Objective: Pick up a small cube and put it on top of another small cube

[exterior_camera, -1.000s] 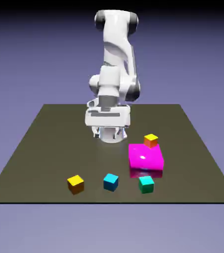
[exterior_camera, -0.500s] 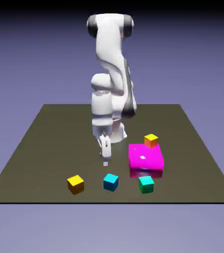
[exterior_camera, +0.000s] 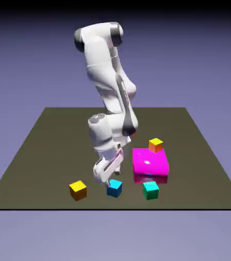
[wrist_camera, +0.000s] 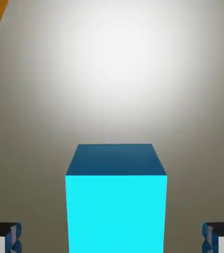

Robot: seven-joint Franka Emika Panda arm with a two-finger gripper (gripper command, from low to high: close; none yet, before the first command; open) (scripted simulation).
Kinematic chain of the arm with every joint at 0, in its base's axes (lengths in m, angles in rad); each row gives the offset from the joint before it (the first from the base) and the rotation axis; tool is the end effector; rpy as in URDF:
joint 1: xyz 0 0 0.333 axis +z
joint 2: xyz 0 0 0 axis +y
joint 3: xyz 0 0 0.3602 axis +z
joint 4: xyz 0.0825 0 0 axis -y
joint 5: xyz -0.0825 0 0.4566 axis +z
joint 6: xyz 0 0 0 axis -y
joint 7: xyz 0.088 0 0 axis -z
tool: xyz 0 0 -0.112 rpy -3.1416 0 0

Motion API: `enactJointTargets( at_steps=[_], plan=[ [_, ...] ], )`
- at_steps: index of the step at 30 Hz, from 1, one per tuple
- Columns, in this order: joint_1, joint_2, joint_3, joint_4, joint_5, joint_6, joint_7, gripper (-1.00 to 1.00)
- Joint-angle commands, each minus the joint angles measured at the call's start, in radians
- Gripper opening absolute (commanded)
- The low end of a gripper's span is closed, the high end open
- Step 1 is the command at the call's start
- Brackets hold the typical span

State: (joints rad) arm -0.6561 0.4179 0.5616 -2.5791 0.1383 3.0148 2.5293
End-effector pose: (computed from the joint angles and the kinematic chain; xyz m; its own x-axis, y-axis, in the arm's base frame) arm 0.4734 -0.0242 0.1086 -0.9355 -0.3075 -0.1737 -0.3364 0.9258 0.1727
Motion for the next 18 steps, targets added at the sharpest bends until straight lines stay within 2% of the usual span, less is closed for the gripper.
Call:
enactJointTargets(
  at_steps=[1,2,3,11,16,18],
  plan=[
    [0.036,0.033,-0.036,0.009,-0.017,0.026,0.011,0.00],
    [0.062,0.058,-0.064,0.015,-0.031,0.046,0.018,0.00],
    [0.063,0.058,-0.064,0.015,-0.031,0.046,0.018,-1.00],
    [-0.186,-0.171,0.177,-0.039,0.090,-0.137,-0.043,-1.00],
    [-0.368,-0.275,0.096,0.055,0.158,-0.256,0.163,-1.00],
    [-0.375,-0.279,0.093,0.059,0.161,-0.260,0.171,-1.00]
  ],
)
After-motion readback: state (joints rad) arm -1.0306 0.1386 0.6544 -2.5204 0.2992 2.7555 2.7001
